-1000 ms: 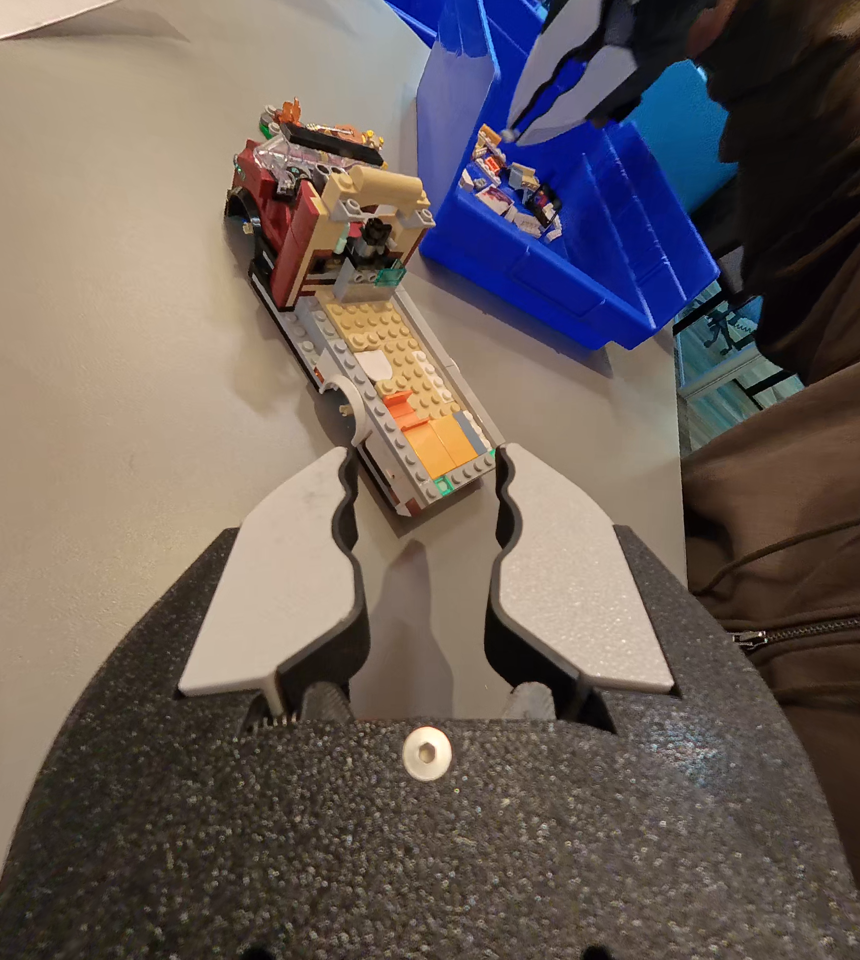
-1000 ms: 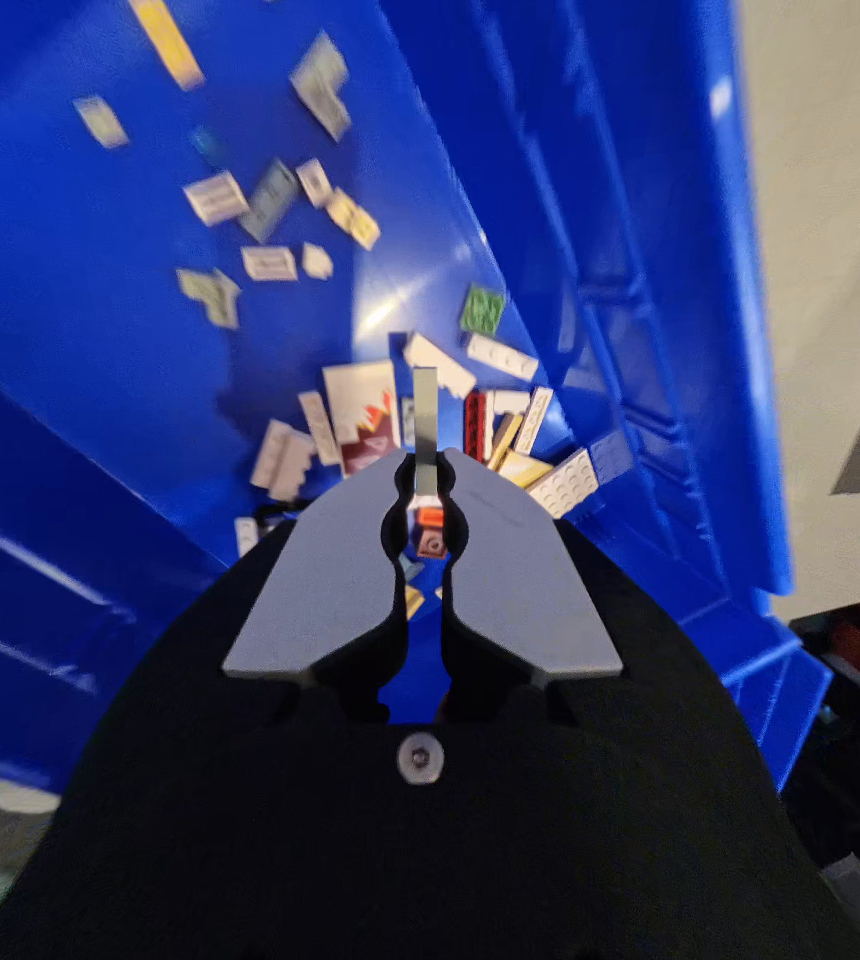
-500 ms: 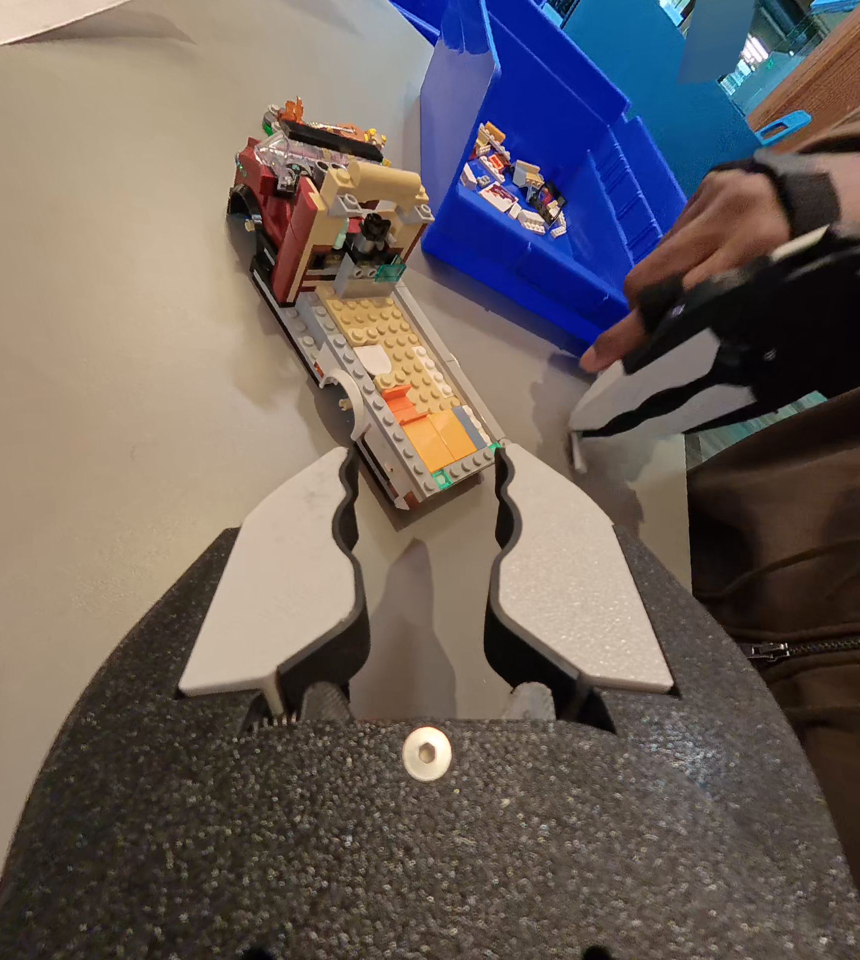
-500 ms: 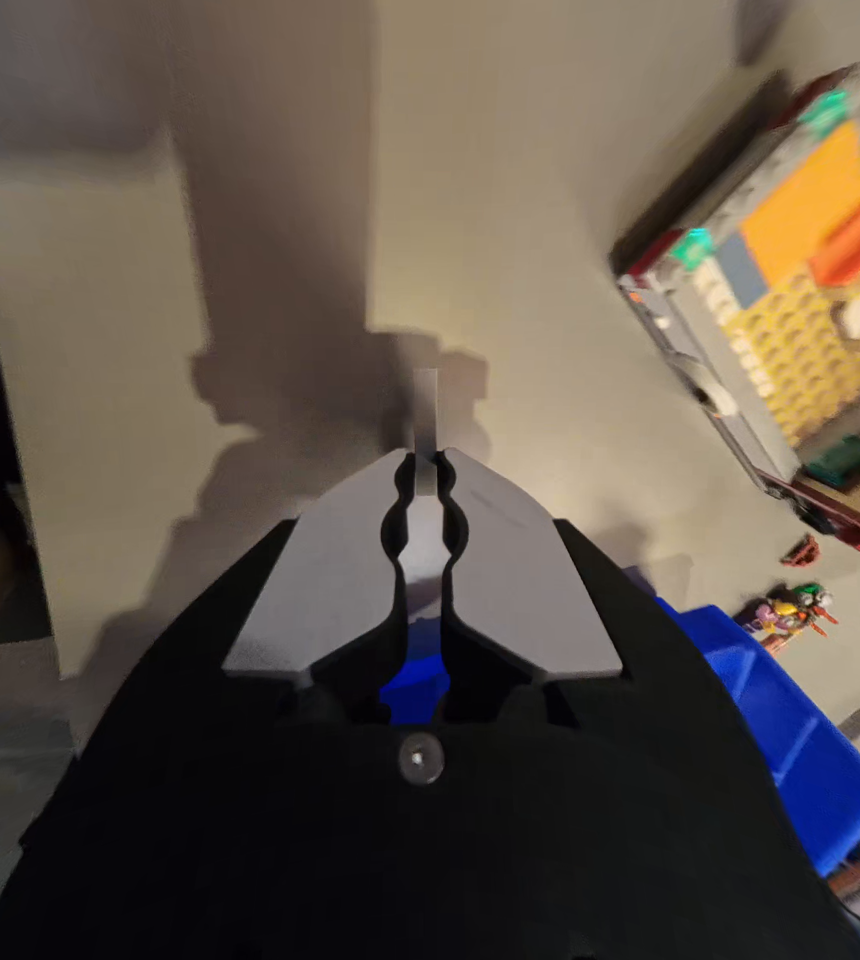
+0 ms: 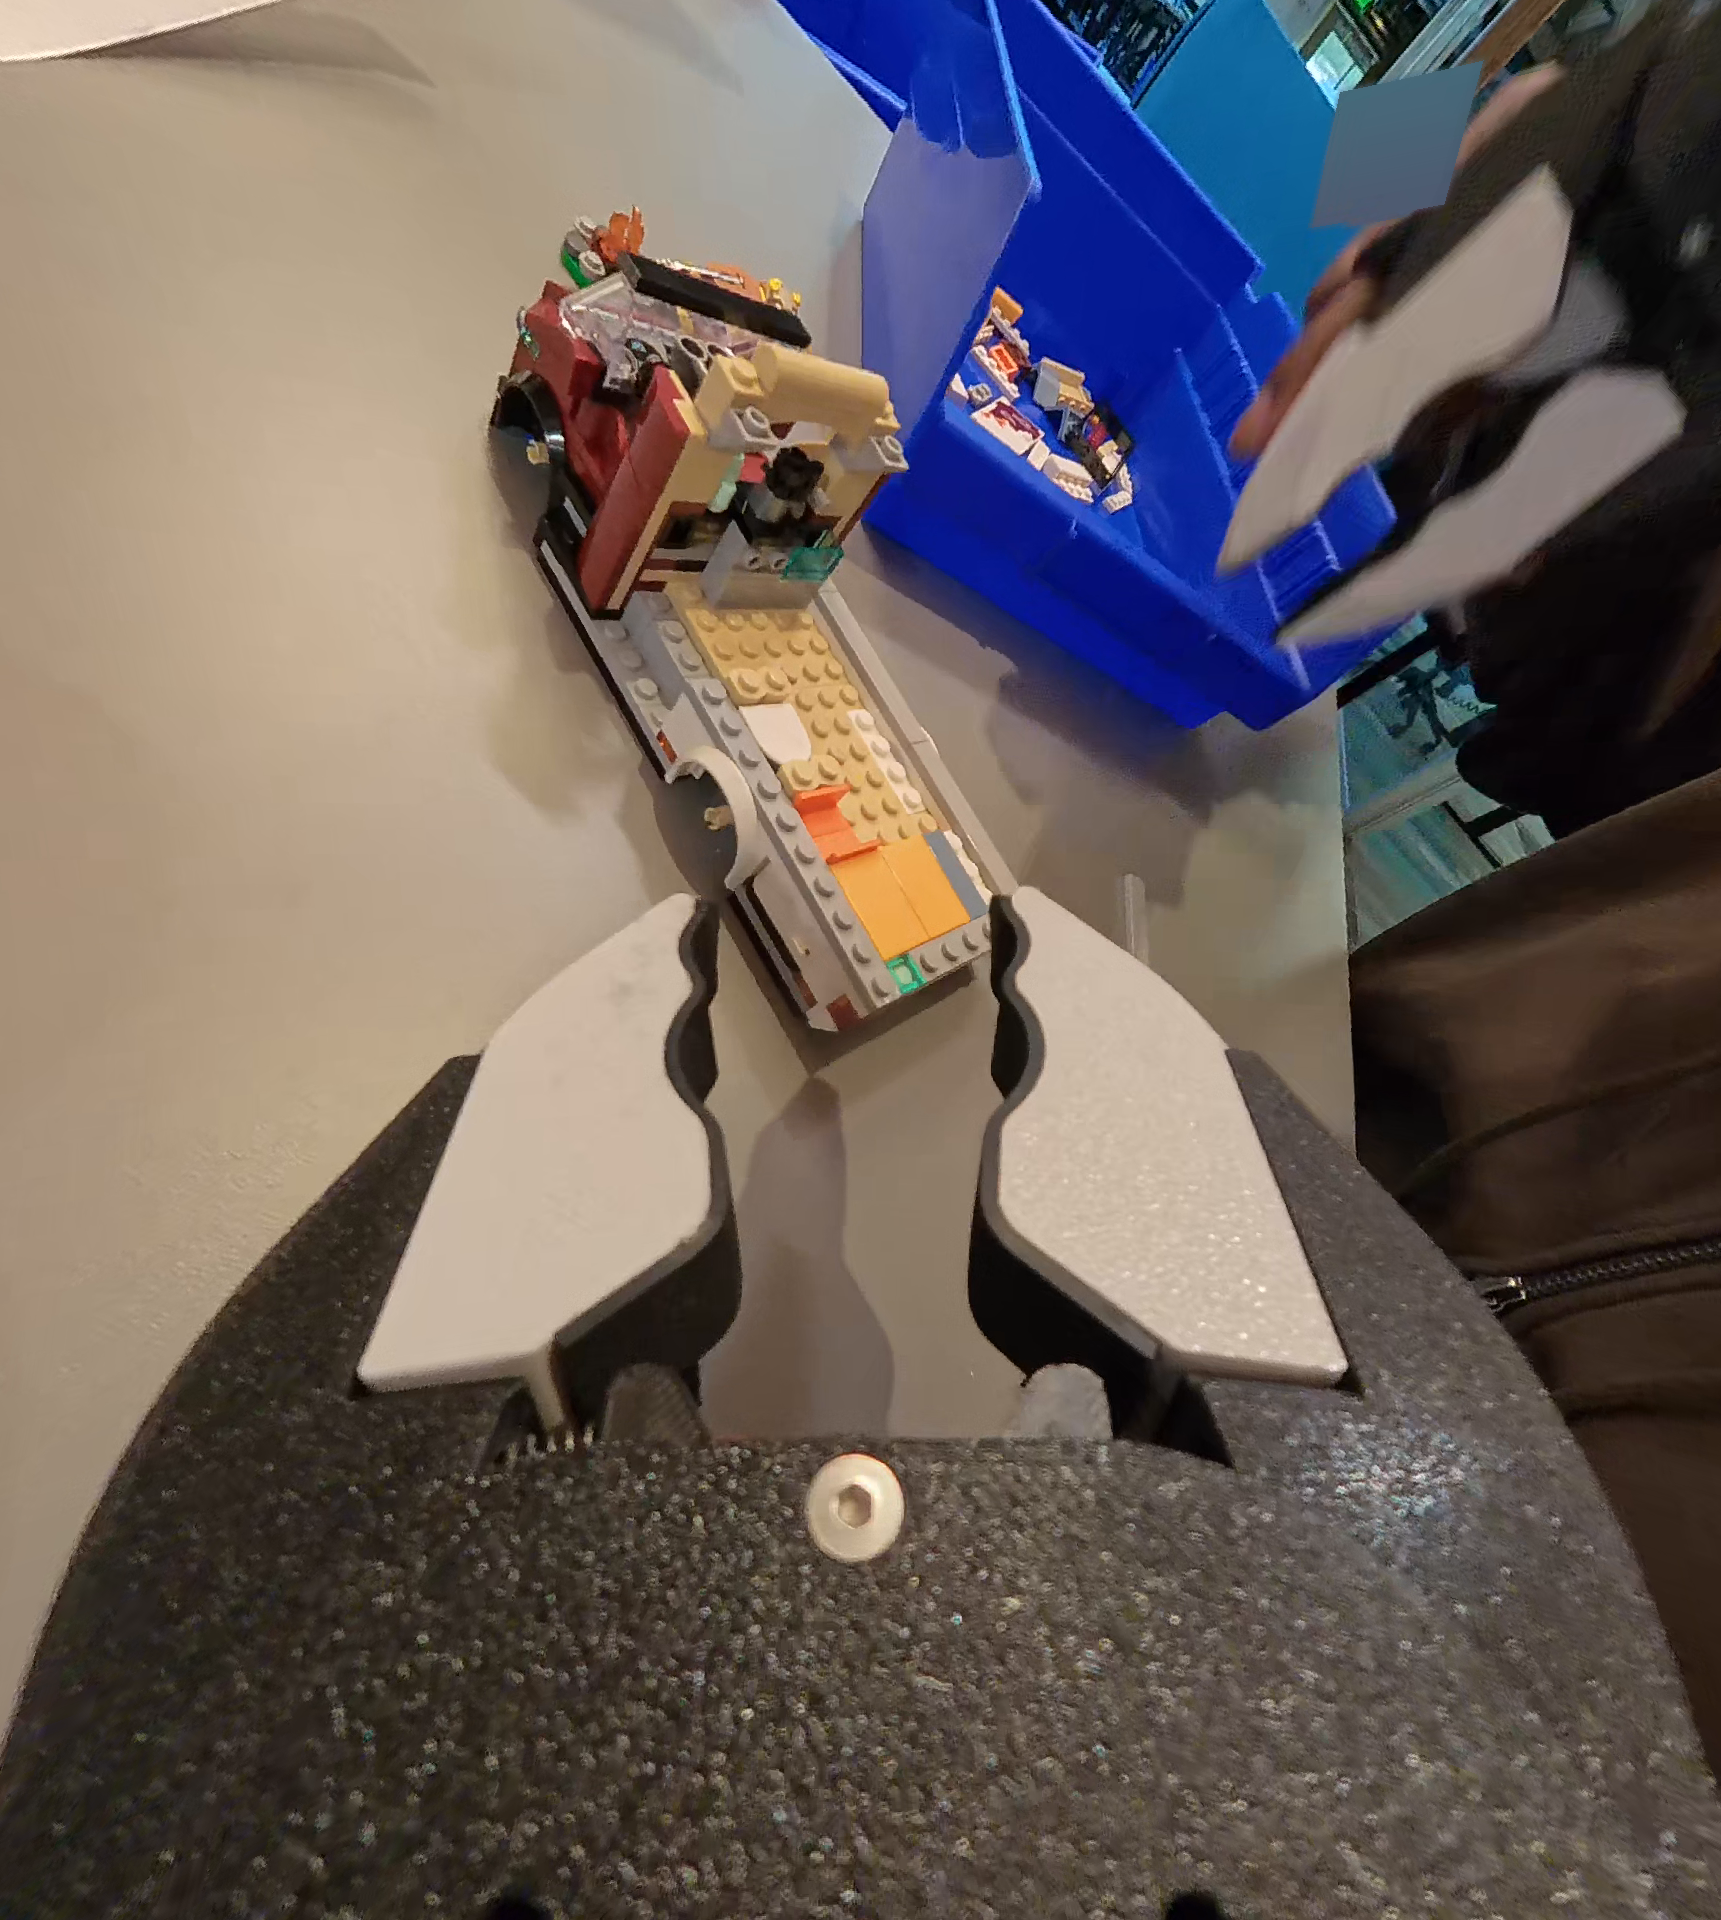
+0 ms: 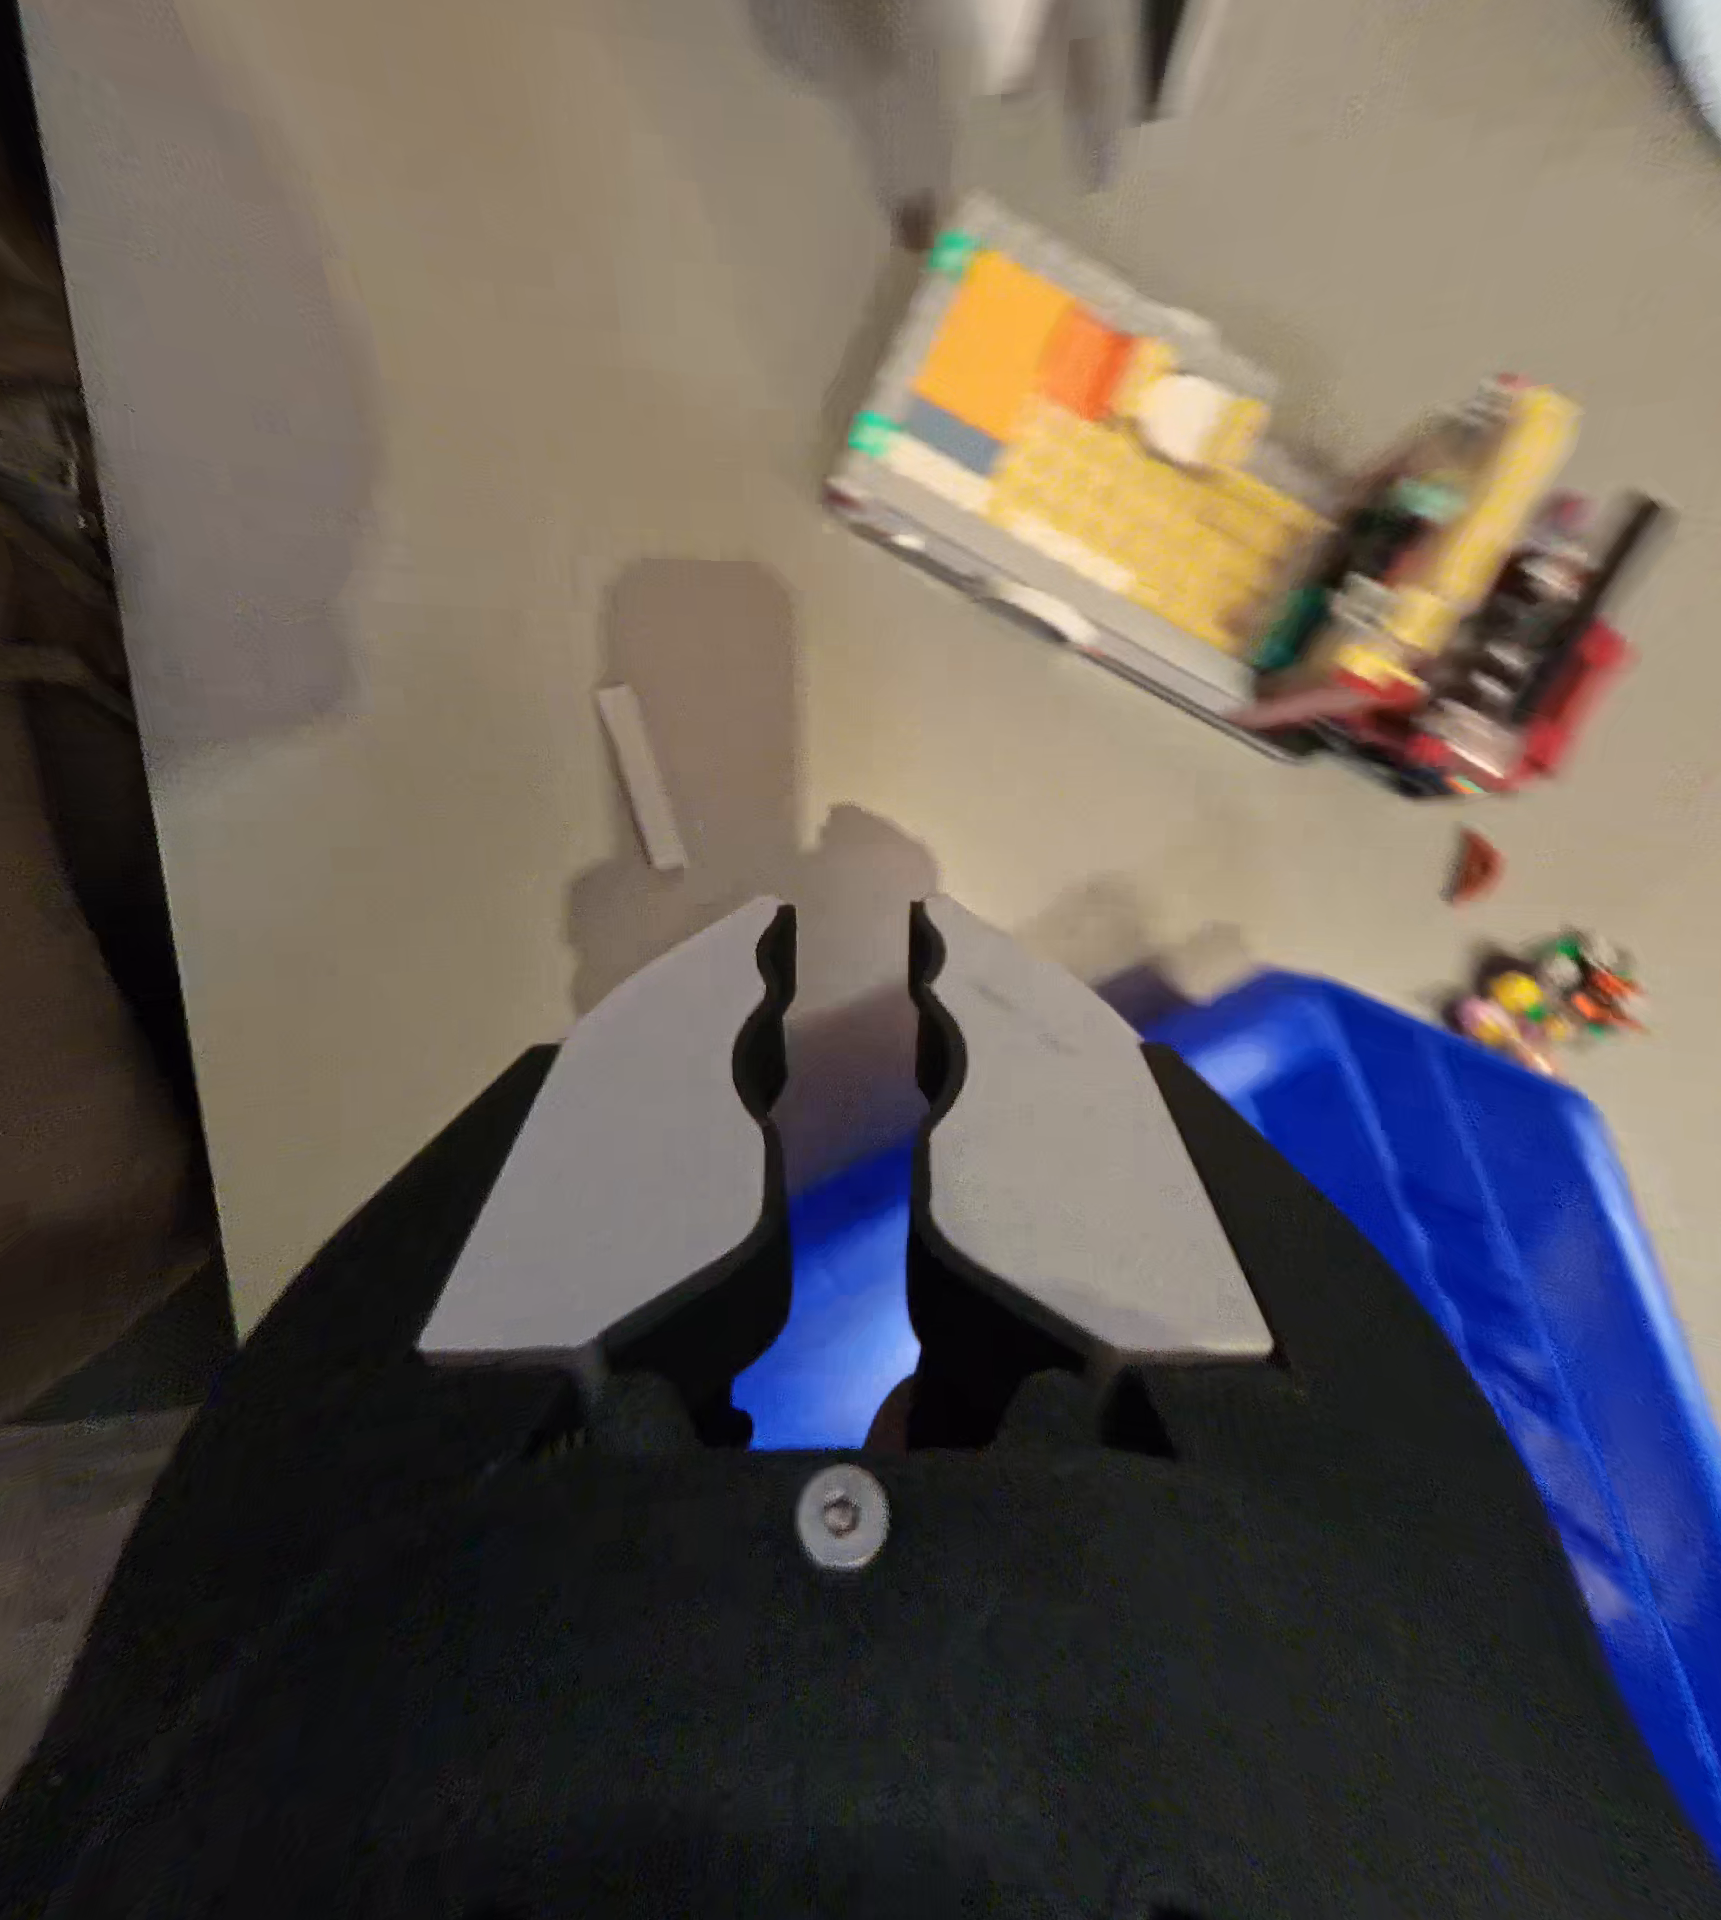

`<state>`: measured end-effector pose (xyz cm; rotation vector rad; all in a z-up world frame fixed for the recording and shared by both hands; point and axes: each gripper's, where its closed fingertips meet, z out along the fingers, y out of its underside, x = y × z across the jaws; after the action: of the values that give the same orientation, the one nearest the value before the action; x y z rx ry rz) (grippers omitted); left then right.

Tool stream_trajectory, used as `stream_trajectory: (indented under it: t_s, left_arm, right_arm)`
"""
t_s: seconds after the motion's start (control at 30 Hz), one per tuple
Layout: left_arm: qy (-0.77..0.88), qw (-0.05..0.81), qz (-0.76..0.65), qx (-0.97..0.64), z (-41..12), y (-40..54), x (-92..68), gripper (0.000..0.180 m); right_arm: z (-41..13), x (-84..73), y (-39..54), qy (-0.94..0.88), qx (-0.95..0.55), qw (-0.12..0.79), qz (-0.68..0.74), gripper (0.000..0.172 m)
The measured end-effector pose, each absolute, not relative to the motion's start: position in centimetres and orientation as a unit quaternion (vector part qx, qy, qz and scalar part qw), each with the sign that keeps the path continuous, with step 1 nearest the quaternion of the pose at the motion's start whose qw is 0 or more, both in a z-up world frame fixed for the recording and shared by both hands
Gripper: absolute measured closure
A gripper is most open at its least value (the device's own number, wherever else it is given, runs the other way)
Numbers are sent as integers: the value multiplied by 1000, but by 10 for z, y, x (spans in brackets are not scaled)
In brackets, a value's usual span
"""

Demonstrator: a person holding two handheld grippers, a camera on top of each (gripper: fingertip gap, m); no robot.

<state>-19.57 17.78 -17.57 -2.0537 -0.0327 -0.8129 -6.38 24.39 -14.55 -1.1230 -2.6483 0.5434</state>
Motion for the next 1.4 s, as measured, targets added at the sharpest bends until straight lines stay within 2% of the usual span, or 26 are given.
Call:
stream_trajectory:
  t_s: [0.13, 0.33, 0.8, 0.9, 1.1, 1.4]
  left_arm:
    - [-23, 452, -328, -830, -176, 179, -199, 129]
    - [-39, 444, -320, -836, -180, 185, -203, 129]
    - [-70, 436, -300, -846, -187, 194, -212, 129]
    - [-72, 434, -302, -845, -187, 195, -212, 129]
    - [-68, 431, -309, -845, -188, 194, -210, 129]
    - [-54, 434, -312, -844, -186, 193, -207, 129]
  right_arm:
    - [-125, -49, 326, -869, -438, 126, 191, 154]
    - [-162, 3, 401, -880, -453, 98, 103, 154]
    - [-220, 8, 386, -929, -355, 24, 100, 155]
    - [-219, 5, 385, -928, -354, 38, 109, 161]
    - [-213, 11, 396, -923, -367, 42, 103, 162]
    - [-214, 27, 390, -915, -387, 3, 109, 161]
